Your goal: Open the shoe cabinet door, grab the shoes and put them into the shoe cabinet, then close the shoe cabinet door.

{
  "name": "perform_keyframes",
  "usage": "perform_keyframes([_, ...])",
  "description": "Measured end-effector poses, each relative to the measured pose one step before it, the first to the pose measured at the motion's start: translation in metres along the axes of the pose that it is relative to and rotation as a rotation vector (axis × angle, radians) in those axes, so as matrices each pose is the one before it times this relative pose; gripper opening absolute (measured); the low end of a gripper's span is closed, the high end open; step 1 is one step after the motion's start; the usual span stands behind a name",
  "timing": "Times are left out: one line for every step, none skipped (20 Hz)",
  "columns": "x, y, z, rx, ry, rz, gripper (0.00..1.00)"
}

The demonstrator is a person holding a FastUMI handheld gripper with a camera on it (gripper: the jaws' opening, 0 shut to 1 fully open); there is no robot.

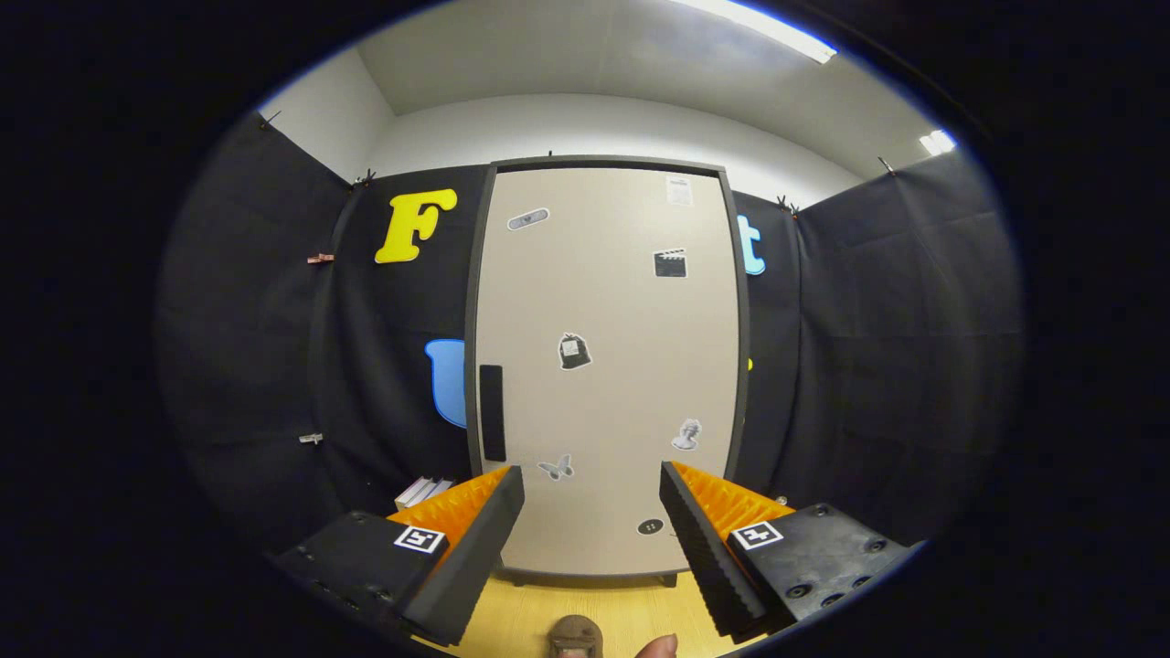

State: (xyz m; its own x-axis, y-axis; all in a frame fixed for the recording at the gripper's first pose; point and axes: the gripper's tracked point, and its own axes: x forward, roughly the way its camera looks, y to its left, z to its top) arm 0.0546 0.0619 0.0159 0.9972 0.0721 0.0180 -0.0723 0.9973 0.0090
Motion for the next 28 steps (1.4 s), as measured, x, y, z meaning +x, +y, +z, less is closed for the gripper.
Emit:
perform_keyframes([0.00862,0.01025,-0.00052,0.00278,0.00224,0.01356,0.98])
perform_keyframes([0.00886,0.00993,-0.00101,0.00758,-0.00023,0.01133,0.98])
perform_keyframes([0.00932,0.00912,-0.00099,0.00494,-0.00099,0.00966,0.98])
perform_keyframes([0.00837,0.00852,-0.00152,0.00245,0.00207,0.00672,0.98])
perform_keyframes([0.00846,0.00815,-0.00192,0.00434,0.00115,0.00697,0.98])
perform_keyframes([0.00929,0.00838,-0.00185,0.00289,0.00293,0.00615,0.98])
perform_keyframes([0.00949,0.00548,-0.00227,-0.00119,0.00144,0.00320,0.98])
perform_keyframes([0.00878,0.00545,-0.00131,-0.00391,0.00181,0.00196,0.98])
perform_keyframes([0.00989,0.00423,-0.00130,-0.00159,0.00172,-0.00006,0.98])
perform_keyframes([0.00956,0.00311,-0.00068,0.00163,-0.00171,-0.00055,0.98])
perform_keyframes([0.00999,0.00348,-0.00111,0.00662,0.00175,-0.00066,0.98])
perform_keyframes([0.01005,0.00322,-0.00204,0.00622,0.00110,-0.00001,0.98])
perform_keyframes([0.00967,0.00163,-0.00179,0.00335,0.00473,-0.00346,0.98])
perform_keyframes([0.01097,0.00086,-0.00248,0.00122,0.00393,-0.00652,0.98])
perform_keyframes([0.00865,0.00013,-0.00179,-0.00046,0.00369,-0.00733,0.98])
perform_keyframes([0.01096,0.00138,-0.00390,-0.00024,0.00913,-0.00362,0.98])
perform_keyframes([0.00987,0.00104,-0.00450,0.00061,0.01027,-0.00246,0.97])
perform_keyframes([0.00864,0.00139,-0.00330,0.00350,0.00853,0.00132,0.98])
perform_keyframes([0.00871,0.00159,-0.00287,0.00370,0.00817,-0.00073,0.98])
perform_keyframes([0.01004,0.00284,-0.00293,0.00711,0.00986,0.01238,0.97])
perform_keyframes([0.00883,0.00212,-0.00264,0.00650,0.01072,0.00112,0.98])
perform_keyframes([0.00551,0.00108,-0.00169,0.00314,0.00507,0.00268,0.94])
perform_keyframes([0.00814,-0.00022,-0.00081,0.00087,0.00101,-0.00510,0.92])
perform_keyframes([0.00457,-0.00293,-0.00198,0.00370,0.00862,-0.01906,0.85])
perform_keyframes([-0.00209,-0.00023,0.00380,0.00612,-0.01904,-0.01501,0.78])
perform_keyframes([0.00130,0.00384,0.00252,0.00051,-0.01643,0.00953,0.69])
perform_keyframes([-0.00220,0.00054,-0.00236,-0.00760,0.00469,-0.00448,0.59])
perform_keyframes([0.00110,0.00087,0.00137,-0.01523,-0.01240,-0.00386,0.50])
